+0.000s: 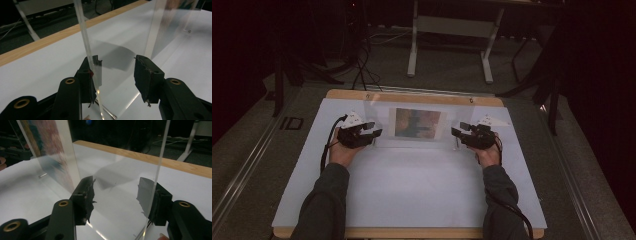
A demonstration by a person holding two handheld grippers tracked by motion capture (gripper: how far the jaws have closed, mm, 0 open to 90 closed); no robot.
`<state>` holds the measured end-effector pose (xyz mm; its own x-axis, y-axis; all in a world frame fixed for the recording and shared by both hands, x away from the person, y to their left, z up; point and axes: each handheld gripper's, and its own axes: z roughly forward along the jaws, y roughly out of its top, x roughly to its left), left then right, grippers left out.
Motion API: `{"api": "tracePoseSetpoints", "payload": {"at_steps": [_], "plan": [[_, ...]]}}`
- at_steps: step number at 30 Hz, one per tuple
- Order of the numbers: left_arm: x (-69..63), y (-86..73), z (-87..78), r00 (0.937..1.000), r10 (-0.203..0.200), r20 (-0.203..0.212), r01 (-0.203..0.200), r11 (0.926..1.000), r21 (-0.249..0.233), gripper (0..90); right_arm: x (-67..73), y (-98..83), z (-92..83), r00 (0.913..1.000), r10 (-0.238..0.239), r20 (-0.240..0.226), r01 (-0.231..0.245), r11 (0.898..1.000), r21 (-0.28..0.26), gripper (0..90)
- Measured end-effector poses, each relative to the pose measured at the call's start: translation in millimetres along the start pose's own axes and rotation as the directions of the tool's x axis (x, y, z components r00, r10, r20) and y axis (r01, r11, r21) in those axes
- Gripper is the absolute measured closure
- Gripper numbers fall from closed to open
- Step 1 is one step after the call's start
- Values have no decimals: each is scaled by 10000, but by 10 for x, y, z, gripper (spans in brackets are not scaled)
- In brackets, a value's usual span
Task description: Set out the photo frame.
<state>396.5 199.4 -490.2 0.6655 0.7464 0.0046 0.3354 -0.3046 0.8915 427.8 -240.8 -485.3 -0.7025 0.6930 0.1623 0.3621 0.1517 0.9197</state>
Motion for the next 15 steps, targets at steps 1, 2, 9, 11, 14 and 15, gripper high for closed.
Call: {"api": "tracePoseSetpoints", "payload": {"at_steps": [1,2,9,11,14,15], "plan": [[-3,0,-1,10000,-4,12,4,10000,5,536,-3,-1,-2,10000,-6,15,6,10000,-7,456],[-2,0,-3,10000,27,19,-27,10000,4,536,-3,-2,-5,10000,-10,14,10,10000,-4,456],[11,13,-9,9998,-148,119,147,9998,128,534,31,-4,-34,9999,-126,64,127,9999,-14,466],[4,17,-17,9997,-205,136,203,9996,177,534,45,-6,-46,9999,-153,77,154,9999,-51,468],[-5,20,-33,9995,-275,150,271,9993,244,534,68,-3,-72,9998,-213,61,214,9998,-51,472],[-9,21,-39,9995,-285,146,281,9992,275,534,76,-5,-82,9998,-214,31,214,9997,-85,473]]}}
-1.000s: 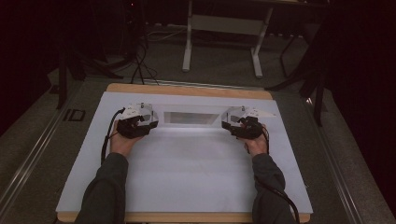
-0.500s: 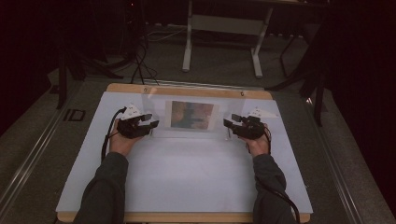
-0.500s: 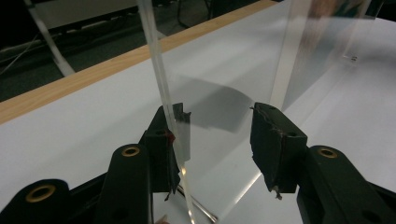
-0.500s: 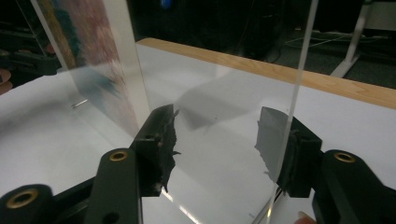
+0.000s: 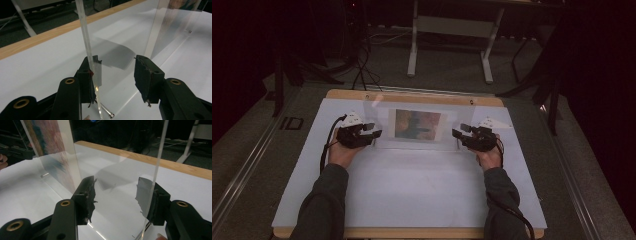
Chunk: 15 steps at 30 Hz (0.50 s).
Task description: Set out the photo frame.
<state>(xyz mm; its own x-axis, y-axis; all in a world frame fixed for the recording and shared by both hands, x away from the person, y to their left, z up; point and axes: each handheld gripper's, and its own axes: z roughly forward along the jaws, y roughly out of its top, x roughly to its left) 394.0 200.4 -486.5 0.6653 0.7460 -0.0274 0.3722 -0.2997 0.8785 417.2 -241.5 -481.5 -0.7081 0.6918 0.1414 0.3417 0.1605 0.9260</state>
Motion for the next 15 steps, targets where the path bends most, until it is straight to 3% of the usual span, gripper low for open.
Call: {"api": "tracePoseSetpoints", "payload": {"at_steps": [6,11,15], "plan": [[-55,1,-25,9999,-111,0,111,9999,124,533,29,-18,-51,10000,79,-7,-79,10000,-60,470],[-79,-24,-55,9984,-480,286,482,9988,-38,533,51,-29,-100,9998,213,57,-212,9996,-174,476],[-108,-37,-88,9980,-531,341,533,9986,-40,532,86,-54,-135,9997,232,44,-232,9996,-138,483]]}}
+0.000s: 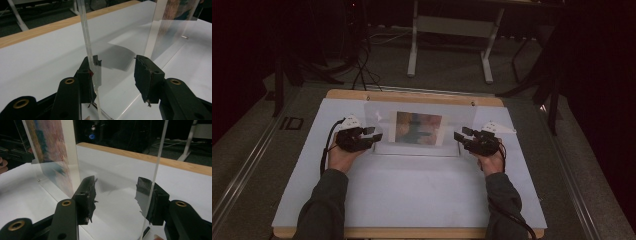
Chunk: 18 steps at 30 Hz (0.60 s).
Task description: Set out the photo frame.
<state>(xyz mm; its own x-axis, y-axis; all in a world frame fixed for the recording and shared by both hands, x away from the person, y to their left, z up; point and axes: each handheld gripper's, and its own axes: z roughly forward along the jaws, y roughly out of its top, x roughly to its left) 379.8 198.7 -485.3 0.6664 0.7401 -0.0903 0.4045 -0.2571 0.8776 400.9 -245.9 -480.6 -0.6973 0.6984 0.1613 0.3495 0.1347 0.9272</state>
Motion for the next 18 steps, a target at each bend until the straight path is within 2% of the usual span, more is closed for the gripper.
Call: {"api": "tracePoseSetpoints", "payload": {"at_steps": [8,18], "plan": [[-56,-20,-45,10000,-67,4,67,9998,200,531,62,-62,-56,9999,132,-8,-132,9999,8,481],[-85,-35,-96,9999,-140,17,139,9995,273,531,116,-60,-94,10000,-34,-52,34,10000,45,483]]}}
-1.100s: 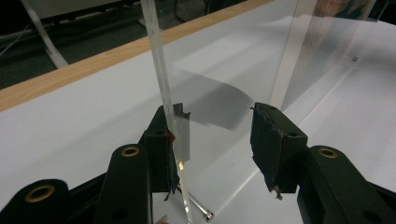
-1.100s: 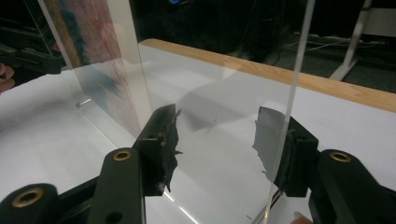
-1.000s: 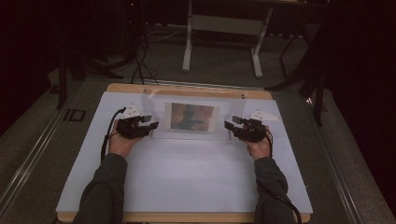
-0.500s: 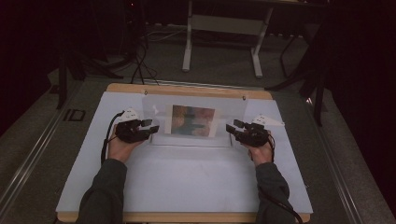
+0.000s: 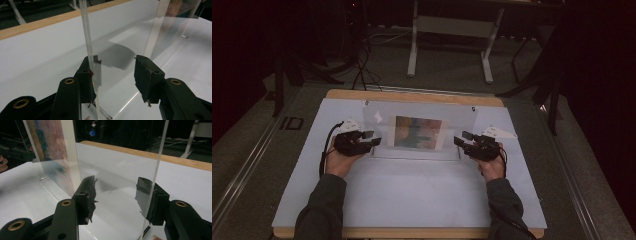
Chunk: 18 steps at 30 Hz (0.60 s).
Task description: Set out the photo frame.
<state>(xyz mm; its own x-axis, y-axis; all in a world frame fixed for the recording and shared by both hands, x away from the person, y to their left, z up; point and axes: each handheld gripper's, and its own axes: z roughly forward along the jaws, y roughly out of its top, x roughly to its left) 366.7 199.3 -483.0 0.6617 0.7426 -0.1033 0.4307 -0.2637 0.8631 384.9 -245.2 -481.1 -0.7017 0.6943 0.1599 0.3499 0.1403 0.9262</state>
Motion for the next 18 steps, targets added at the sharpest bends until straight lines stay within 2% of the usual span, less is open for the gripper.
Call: {"api": "tracePoseSetpoints", "payload": {"at_steps": [18], "plan": [[-35,-32,-19,10000,-14,-71,14,10000,-16,531,-16,-25,0,9999,-11,-168,11,10000,-9,486]]}}
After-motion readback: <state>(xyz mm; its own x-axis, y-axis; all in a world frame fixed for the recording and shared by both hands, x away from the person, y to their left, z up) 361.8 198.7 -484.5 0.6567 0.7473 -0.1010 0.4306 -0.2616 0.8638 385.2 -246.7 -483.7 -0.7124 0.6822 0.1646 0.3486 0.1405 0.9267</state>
